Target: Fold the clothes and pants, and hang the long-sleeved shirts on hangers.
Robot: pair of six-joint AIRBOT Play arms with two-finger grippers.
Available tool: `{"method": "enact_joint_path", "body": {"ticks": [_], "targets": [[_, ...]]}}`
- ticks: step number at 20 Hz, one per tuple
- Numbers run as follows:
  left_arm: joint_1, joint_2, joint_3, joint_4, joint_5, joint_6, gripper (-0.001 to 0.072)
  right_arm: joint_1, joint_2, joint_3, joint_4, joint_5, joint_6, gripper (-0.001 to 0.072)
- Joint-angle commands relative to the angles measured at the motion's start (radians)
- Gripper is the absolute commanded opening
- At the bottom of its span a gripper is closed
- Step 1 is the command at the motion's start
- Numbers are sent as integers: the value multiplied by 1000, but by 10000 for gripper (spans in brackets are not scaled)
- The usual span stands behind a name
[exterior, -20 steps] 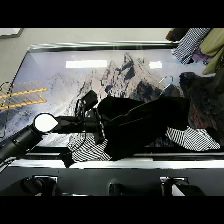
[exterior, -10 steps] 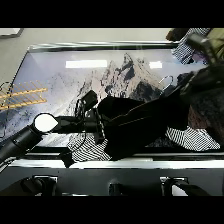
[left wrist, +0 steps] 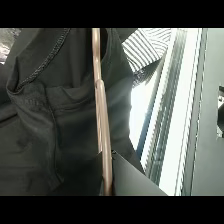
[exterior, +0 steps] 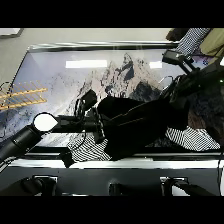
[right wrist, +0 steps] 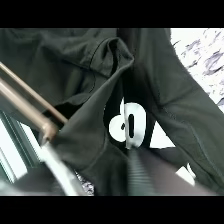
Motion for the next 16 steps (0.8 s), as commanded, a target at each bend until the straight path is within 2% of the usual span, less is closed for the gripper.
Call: {"method": "enact_joint_path", "body": {"ticks": [1, 2, 4, 5, 6, 8, 9, 11, 12, 15, 16], "targets": [[1, 0, 0, 0, 0, 2, 28, 3, -11, -19, -3, 5, -18, 96], [1, 0, 0, 0, 0, 2, 28, 3, -10, -19, -2, 6, -16, 34], [1, 0, 0, 0, 0, -2, 36, 3, -6, -19, -3, 4, 32, 32], [2, 0, 0, 0, 0, -2, 85, 3, -3, -19, -11, -7, 64, 32], [2, 0, 0, 0, 4, -8, 220, 2, 3, -19, -24, -6, 83, 31], [9, 0, 0, 0, 71, -133, 539, 2, 25, -19, -40, -6, 92, 30], [22, 2, 0, 0, 103, -204, 615, 3, 42, -19, -56, -6, 92, 30], [65, 9, 1, 0, 143, -349, 626, 2, 76, -19, -105, -7, 98, 29], [100, 17, 0, 0, 135, -423, 684, 2, 92, -19, -128, -13, 116, 29], [232, 31, 0, 0, 72, -707, 684, 3, 139, -19, -193, -18, 177, 29], [267, 26, -3, 0, 46, -779, 683, 3, 156, -19, -217, -21, 219, 29]]}}
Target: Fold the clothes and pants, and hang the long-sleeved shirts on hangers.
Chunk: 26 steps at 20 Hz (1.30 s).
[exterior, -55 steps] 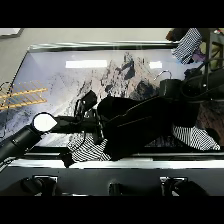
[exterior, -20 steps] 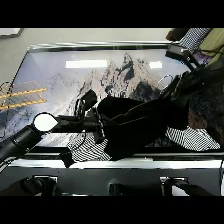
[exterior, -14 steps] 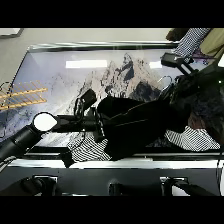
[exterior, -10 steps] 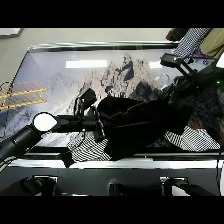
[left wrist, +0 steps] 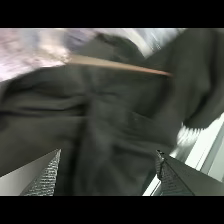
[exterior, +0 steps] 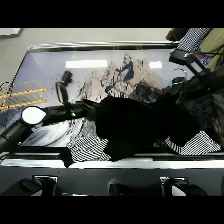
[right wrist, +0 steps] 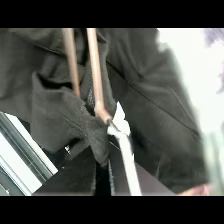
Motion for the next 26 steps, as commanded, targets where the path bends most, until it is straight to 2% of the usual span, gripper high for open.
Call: {"method": "enact_joint_path", "body": {"ticks": [1, 2, 5, 6, 9, 10, 13, 17, 21, 26], "targets": [[108, -5, -5, 4, -51, -302, 682, 1, 59, 0, -98, -8, 130, 30], [101, -22, -3, 7, -46, -316, 681, 1, 76, 0, -113, -9, 171, 30], [2, -119, 85, 61, -13, -453, 669, 1, 115, 0, -121, -4, 198, 30], [-47, -163, 146, 142, -3, -532, 657, 1, 124, 0, -121, -5, 205, 30], [-208, -322, 386, 549, -53, -921, 657, 1, 129, 0, -121, 2, 225, 31], [-254, -371, 459, 661, -96, -1019, 657, 1, 129, 0, -122, 2, 225, 31], [-370, -488, 630, 865, -193, -1220, 657, 1, 129, 0, -121, -6, 231, 31], [-450, -575, 715, 922, -205, -1346, 657, 1, 129, 0, -121, -17, 243, 31], [-462, -600, 715, 934, -203, -1404, 655, 1, 129, 0, -121, -18, 242, 32], [-454, -638, 716, 936, -54, -1489, 653, 1, 129, 0, -117, -16, 243, 32]]}}
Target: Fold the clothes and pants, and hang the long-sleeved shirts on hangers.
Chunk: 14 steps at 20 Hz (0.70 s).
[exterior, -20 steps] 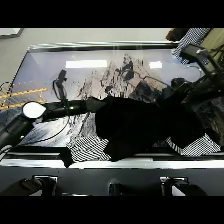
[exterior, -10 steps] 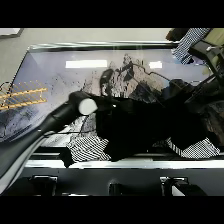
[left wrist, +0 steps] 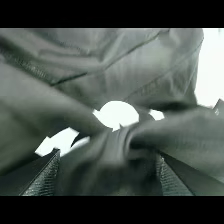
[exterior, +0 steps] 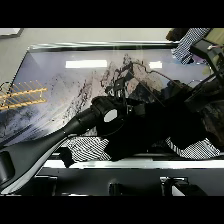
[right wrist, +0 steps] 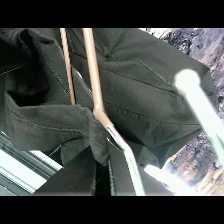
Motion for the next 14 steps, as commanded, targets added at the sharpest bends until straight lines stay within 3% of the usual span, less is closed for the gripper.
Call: {"method": "enact_joint_path", "body": {"ticks": [1, 2, 3, 4, 7, 10, 12, 14], "targets": [[-1, -32, 4, 13, 76, -86, 620, 1, 1, 0, 3, 0, 2, 32], [0, -42, 4, 13, 73, -88, 430, 1, 1, 0, 3, 0, 2, 32], [0, -47, 4, 8, 68, -87, 171, 1, 1, 0, 3, 0, 1, 32], [3, -47, 4, 8, 64, -84, 29, 1, 1, 0, 3, 2, 1, 32], [48, -20, 4, 2, -7, -60, 28, 1, 1, 0, 3, 21, 2, 31], [121, 40, 4, -21, -163, 127, 28, 1, 1, 0, 8, 29, 2, 31], [166, 68, 4, -139, -190, 294, 28, 1, 1, 0, 43, 24, 1, 31], [193, 72, 4, -291, -190, 373, 31, 1, 1, 0, 95, 9, 1, 31]]}}
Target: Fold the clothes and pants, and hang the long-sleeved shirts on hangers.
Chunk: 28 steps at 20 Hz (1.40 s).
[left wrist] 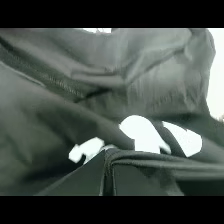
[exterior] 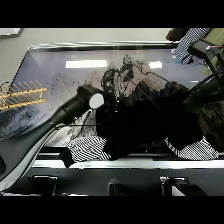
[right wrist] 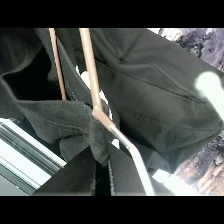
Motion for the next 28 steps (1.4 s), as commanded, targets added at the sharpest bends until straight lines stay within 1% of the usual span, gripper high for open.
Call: {"method": "enact_joint_path", "body": {"ticks": [1, 2, 3, 5, 7, 8, 12, 14, 15, 18, 19, 20, 22, 23, 25, 27, 28], "targets": [[49, 20, 0, -225, -49, 188, 32, 0, 0, 0, 75, -22, -1, 31], [44, 19, 0, -241, -48, 187, 57, 0, 0, 0, 90, -29, -1, 31], [35, 19, 0, -241, -46, 184, 119, 0, 0, 0, 97, -35, 0, 31], [20, 19, 0, -240, -42, 184, 141, 0, 0, 0, 101, -43, 0, 31], [7, 19, 0, -241, -38, 183, 333, 0, 0, 0, 101, -45, 0, 31], [4, 19, 0, -251, -39, 183, 371, 0, 0, 0, 101, -45, 0, 31], [-7, 29, 3, -257, -56, 70, 379, 0, 0, 0, 101, -44, 0, 31], [-19, 29, 43, -214, -123, 3, 379, 0, 0, 0, 99, -44, 3, 31], [-33, 32, 75, -154, -169, -37, 378, 0, 0, 0, 97, -44, 3, 31], [-95, 56, 191, 147, -313, -198, 390, 0, 0, 0, 88, -44, 3, 31], [-117, 61, 218, 229, -331, -256, 390, 0, 0, 0, 88, -45, 3, 31], [-133, 62, 227, 270, -328, -306, 391, 0, 0, 0, 88, -45, 3, 31], [-156, 44, 226, 281, -330, -394, 391, 0, 0, 0, 88, -46, 3, 32], [-167, 23, 226, 281, -326, -423, 391, 0, 0, 0, 88, -48, 3, 32], [-178, -26, 226, 280, -293, -471, 390, 0, 0, 0, 88, -48, 3, 32], [-186, -63, 226, 242, -250, -517, 390, 0, 0, 0, 89, -47, 3, 32], [-192, -77, 226, 241, -237, -517, 390, 0, 0, 0, 89, -47, 3, 32]]}}
